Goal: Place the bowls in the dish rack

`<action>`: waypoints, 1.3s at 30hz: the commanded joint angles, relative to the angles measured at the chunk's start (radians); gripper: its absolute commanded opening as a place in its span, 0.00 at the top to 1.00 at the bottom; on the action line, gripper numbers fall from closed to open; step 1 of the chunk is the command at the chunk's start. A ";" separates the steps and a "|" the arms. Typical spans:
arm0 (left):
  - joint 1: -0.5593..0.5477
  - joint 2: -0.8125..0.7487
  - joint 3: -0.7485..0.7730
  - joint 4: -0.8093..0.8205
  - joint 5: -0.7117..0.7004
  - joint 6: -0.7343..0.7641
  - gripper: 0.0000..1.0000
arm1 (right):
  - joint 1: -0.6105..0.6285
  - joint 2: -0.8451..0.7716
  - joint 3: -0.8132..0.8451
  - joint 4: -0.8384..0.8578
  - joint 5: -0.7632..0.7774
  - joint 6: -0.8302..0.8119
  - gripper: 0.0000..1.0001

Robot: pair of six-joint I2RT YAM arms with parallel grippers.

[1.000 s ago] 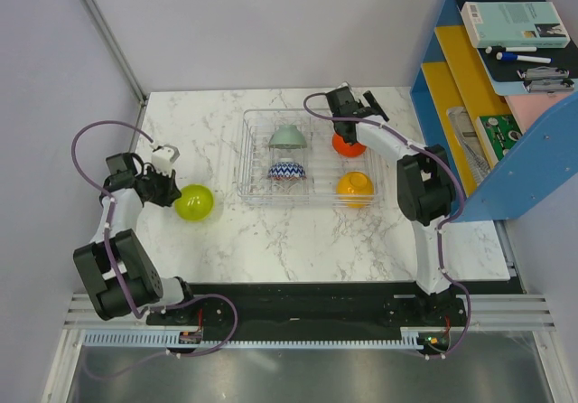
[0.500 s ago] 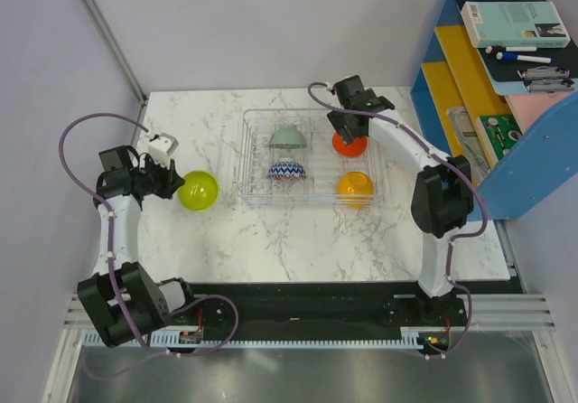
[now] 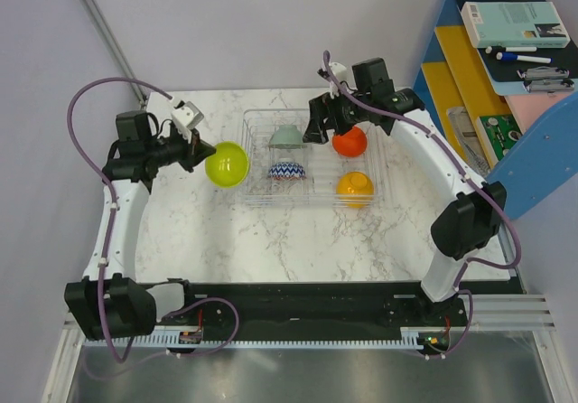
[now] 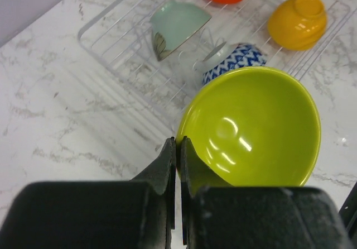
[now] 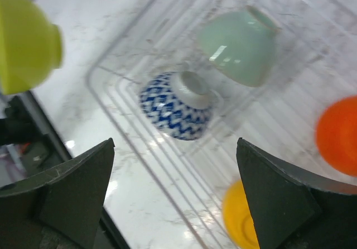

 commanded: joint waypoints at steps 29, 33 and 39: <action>-0.449 0.135 0.149 0.300 -0.126 -0.148 0.98 | -0.018 0.073 -0.163 0.262 -0.770 0.295 0.05; -0.453 0.145 0.148 0.308 -0.127 -0.151 0.98 | -0.016 0.074 -0.166 0.272 -0.796 0.301 0.12; -0.456 0.146 0.154 0.308 -0.129 -0.154 0.98 | -0.016 0.085 -0.178 0.287 -0.828 0.306 0.15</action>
